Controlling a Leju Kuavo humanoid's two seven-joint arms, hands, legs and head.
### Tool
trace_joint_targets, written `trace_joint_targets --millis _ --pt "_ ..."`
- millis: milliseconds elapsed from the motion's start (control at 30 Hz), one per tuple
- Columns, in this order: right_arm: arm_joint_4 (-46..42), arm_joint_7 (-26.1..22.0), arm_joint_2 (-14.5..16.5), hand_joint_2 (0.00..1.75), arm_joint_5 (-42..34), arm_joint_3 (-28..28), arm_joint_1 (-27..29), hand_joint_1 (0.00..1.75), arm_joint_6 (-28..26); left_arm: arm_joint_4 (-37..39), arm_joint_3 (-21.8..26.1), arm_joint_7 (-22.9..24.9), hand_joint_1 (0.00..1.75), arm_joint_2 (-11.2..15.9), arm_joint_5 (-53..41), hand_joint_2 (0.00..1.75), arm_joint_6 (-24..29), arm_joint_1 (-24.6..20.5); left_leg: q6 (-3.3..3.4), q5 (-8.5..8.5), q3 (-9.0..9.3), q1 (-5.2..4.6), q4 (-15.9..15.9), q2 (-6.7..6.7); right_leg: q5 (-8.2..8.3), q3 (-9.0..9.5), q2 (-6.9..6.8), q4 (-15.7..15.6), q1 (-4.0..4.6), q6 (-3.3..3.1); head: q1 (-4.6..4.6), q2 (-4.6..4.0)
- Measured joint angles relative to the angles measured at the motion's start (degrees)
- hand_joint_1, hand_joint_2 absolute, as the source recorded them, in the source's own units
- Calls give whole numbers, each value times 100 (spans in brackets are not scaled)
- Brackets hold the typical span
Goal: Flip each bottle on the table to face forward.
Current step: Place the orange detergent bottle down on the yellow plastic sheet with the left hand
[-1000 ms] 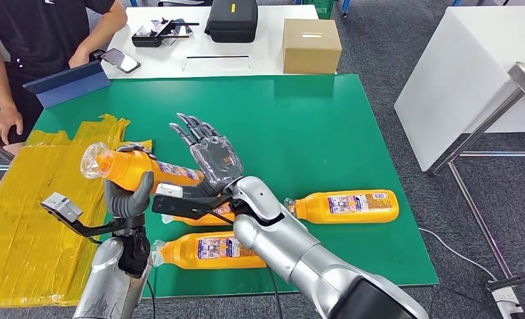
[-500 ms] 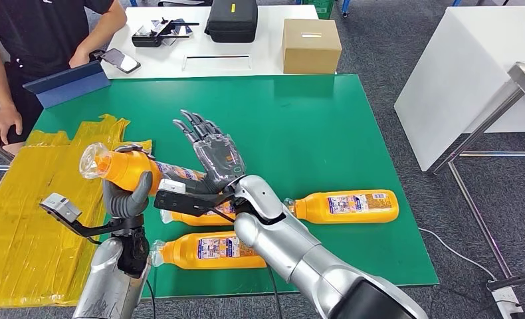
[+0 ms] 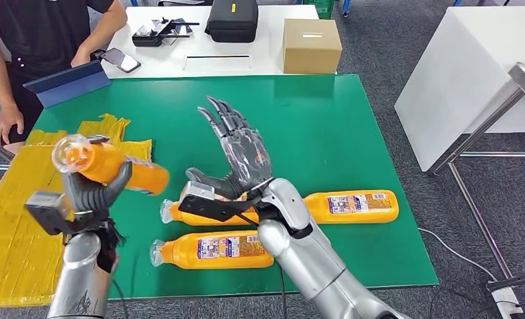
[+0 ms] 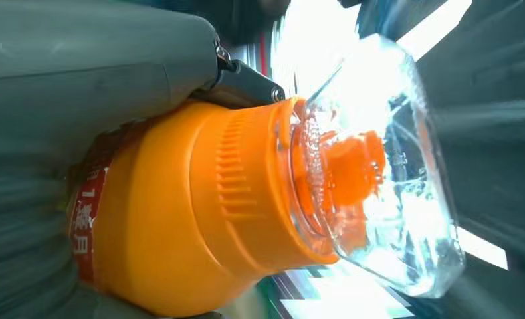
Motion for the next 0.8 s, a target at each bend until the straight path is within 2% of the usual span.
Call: trace_joint_targets --millis 67,100,167,200,400,467,533,667,800 --pt "-274 -52 -82 0 19 -16 207 0 90 -118 134 346 175 119 -2407 175 1572 -65 -1 0 -2 0 0 9 0 -3 2 3 0 0 -1 0" --pt "-354 -84 -109 0 14 -17 262 0 133 -132 208 468 175 171 -3525 175 2058 -87 -1 0 -3 -1 0 9 0 -5 2 4 0 0 -1 0" --pt "-445 -149 -144 0 -22 -17 300 0 217 -117 356 649 175 277 -5187 175 2474 -109 -2 1 -3 -1 -1 0 -1 -9 -1 5 -1 -2 1 0" --pt "-470 -181 -151 0 -47 -17 303 0 258 -95 421 721 175 329 -5644 175 2532 -107 -3 1 -3 -1 -1 -3 -1 -9 -2 6 -1 -2 0 0" --pt "-511 -355 -149 0 -139 -22 301 0 505 25 721 1193 175 525 -5794 175 2778 -34 -10 7 -13 -2 -1 19 10 -14 8 17 0 -17 1 0" --pt "-511 -385 -133 0 -141 -26 295 0 583 45 787 1426 175 582 -6304 175 2797 17 -11 8 -13 -3 -1 10 10 -21 8 17 0 -17 2 0" --pt "-514 -405 -103 0 -140 -32 292 0 656 128 762 1902 175 714 -6903 175 2800 47 -11 8 -13 -3 0 8 9 -29 8 16 -1 -17 2 0" --pt "-586 -415 -81 0 -140 -75 303 0 731 633 133 3023 175 1221 -7185 175 2800 -63 -16 11 -14 -2 0 10 10 -36 10 16 -1 -18 0 0" --pt "-664 -415 -74 0 -140 -110 326 0 761 1047 -447 3190 175 1538 -7217 175 2801 -141 -20 14 -15 1 -1 10 10 -34 9 18 0 -18 1 0"
